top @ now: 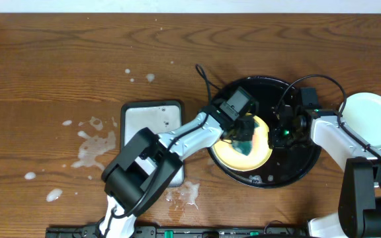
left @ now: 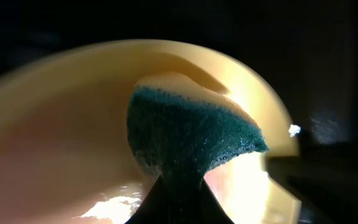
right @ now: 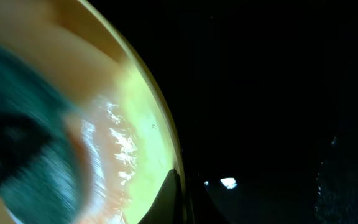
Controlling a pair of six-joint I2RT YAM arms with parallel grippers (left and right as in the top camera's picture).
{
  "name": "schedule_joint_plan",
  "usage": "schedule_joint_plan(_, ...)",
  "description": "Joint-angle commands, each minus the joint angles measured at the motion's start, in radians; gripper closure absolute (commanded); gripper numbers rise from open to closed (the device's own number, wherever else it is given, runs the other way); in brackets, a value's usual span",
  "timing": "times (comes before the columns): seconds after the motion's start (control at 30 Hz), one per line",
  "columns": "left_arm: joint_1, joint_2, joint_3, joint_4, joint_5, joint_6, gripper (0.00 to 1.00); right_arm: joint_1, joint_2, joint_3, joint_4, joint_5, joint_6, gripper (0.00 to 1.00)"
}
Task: Clean dirty plates on tray and stack at the side
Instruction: 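Scrub the yellow plate with the sponge in the left gripper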
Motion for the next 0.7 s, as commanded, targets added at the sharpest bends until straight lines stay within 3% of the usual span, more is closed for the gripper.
schedule_joint_plan(0.0,-0.059,0.073,-0.019,-0.007,0.13,-0.04,0.92,0.008,0.015,0.0,-0.004,0.033,-0.012,0.99)
schedule_joint_plan(0.2,-0.061,0.069,-0.012,-0.176,0.088,0.017,0.92,0.008,0.015,0.0,-0.003,0.033,-0.012,0.99)
schedule_joint_plan(0.43,-0.056,0.047,0.028,-0.515,-0.394,0.016,0.92,0.008,0.015,0.0,-0.003,0.033,-0.008,0.99)
schedule_joint_plan(0.53,-0.043,0.041,0.047,-0.575,-0.559,0.017,0.92,0.008,0.015,0.0,-0.003,0.033,-0.005,0.99)
schedule_joint_plan(0.67,-0.02,0.041,0.075,-0.603,-0.674,0.017,0.93,0.008,0.015,0.0,-0.003,0.033,-0.005,0.99)
